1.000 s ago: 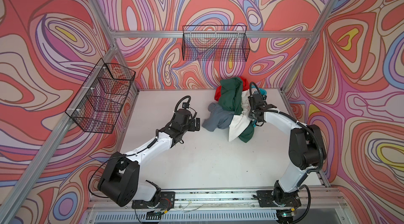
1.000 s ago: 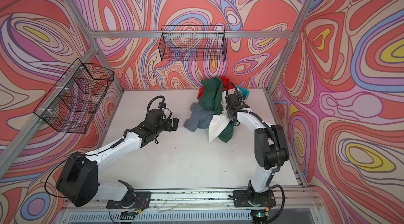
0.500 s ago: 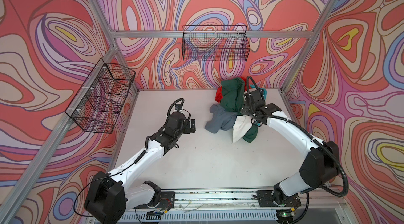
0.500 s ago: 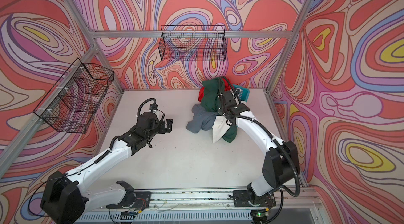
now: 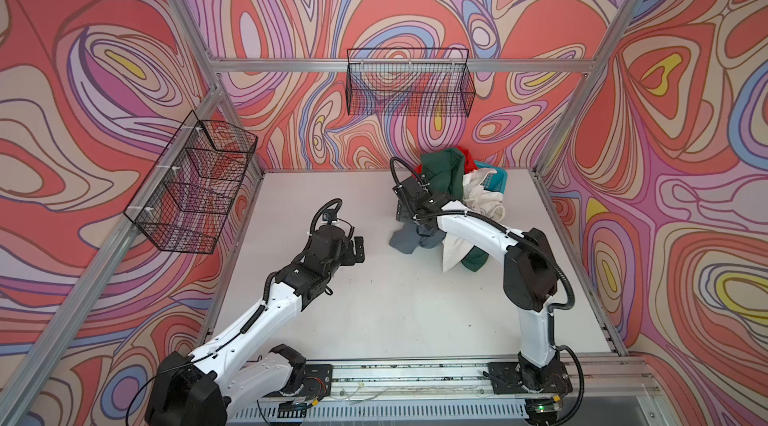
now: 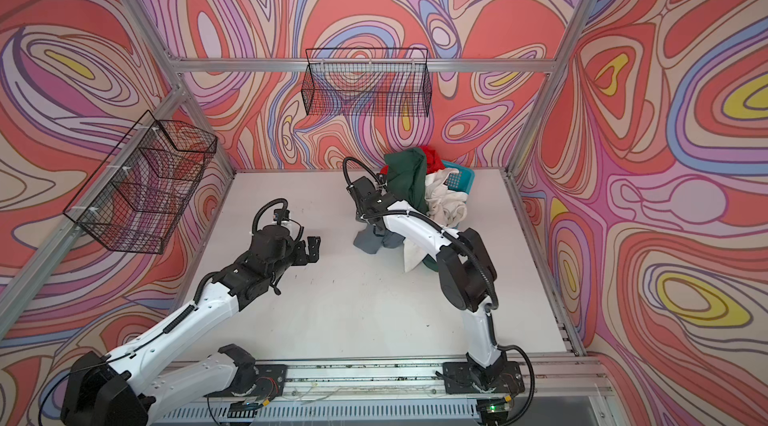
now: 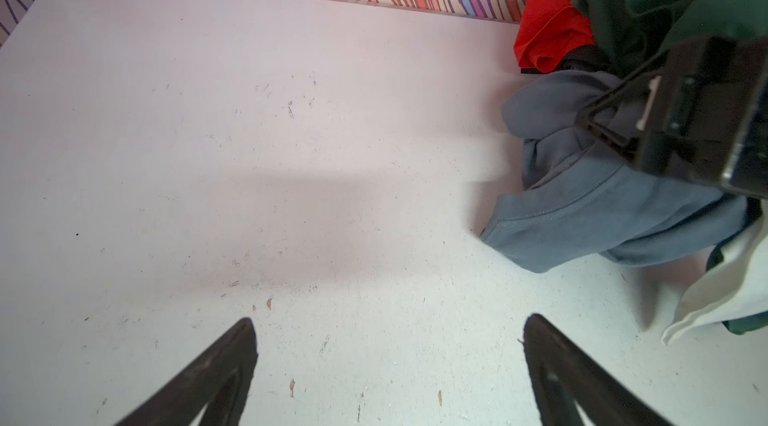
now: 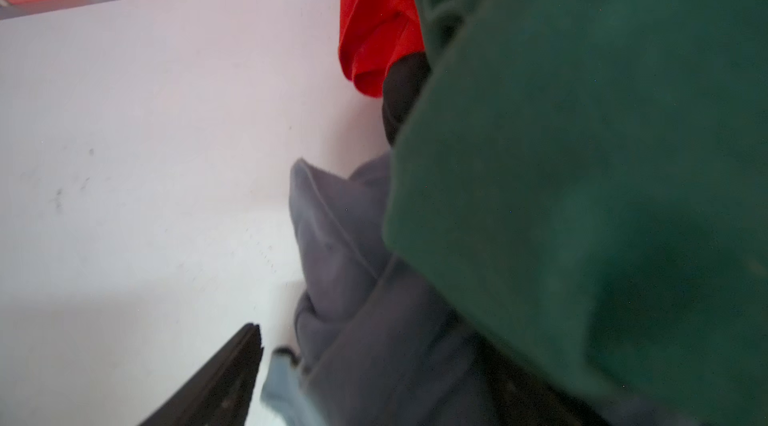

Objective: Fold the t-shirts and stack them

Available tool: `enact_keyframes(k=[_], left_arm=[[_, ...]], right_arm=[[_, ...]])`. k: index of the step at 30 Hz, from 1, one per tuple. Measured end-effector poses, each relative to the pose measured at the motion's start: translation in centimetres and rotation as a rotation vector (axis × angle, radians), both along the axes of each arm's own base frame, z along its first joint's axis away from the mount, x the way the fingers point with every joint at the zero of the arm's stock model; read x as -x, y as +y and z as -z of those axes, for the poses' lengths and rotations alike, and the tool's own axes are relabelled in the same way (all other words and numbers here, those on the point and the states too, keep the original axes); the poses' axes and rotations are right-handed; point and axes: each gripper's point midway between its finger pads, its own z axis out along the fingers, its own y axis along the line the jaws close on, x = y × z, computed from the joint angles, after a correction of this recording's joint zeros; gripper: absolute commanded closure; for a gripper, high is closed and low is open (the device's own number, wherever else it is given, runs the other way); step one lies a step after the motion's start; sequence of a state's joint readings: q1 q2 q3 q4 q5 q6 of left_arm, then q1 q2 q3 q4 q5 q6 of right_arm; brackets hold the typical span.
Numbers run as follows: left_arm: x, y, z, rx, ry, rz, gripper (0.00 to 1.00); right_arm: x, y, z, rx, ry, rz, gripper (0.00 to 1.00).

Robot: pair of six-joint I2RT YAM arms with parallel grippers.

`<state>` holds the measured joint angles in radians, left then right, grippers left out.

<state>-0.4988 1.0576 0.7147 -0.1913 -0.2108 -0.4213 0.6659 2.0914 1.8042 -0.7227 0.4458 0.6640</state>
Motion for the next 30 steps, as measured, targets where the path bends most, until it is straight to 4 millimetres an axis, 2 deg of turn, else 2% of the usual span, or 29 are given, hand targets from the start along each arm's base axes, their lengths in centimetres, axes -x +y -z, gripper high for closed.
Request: enact_keyframes(k=[1,3,8,11,14,18,21,25,30], left_arm=[[0.1,0.0,0.1,0.001,0.003,0.0,0.0],[0.1,0.0,0.2,0.002,0.006,0.004,0.0],[0.2,-0.4,0.3,0.013,0.011,0.019,0.0],[0.1,-0.6,0.5,0.017,0.019,0.029,0.0],[0.1,-1.0,1.0,0.02,0.033,0.042,0.0],[-0.1,-1.4,1.0,0.036,0.033,0.054,0.0],[-0.2,-1.6,0.9,0.052,0.027,0.058,0.0],[-0.1,-1.8,0.9,0.063,0.031,0.063,0.0],[0.0,-1.9,0.9,0.067,0.03,0.065,0.0]], right_arm=[[-0.5,-0.1,0.3,0.024,0.001,0.009,0.21],[-0.8,-0.6,0.9,0.074,0.007,0.015,0.39],[-0.2,-2.1,0.8,0.1,-0.007,0.025,0.5],[1.4,-4.6,0.5,0.108,0.007,0.037,0.52],[3.3,-9.4,0.0,0.135,0.039,0.087,0.52],[4.7,-16.5,-0.6,0.164,0.074,0.194,0.51],[5.0,-20.2,-0.8,0.196,0.092,0.254,0.51],[4.6,-23.0,-0.3,0.217,0.109,0.304,0.51],[3.2,-24.6,1.0,0.221,0.114,0.34,0.51]])
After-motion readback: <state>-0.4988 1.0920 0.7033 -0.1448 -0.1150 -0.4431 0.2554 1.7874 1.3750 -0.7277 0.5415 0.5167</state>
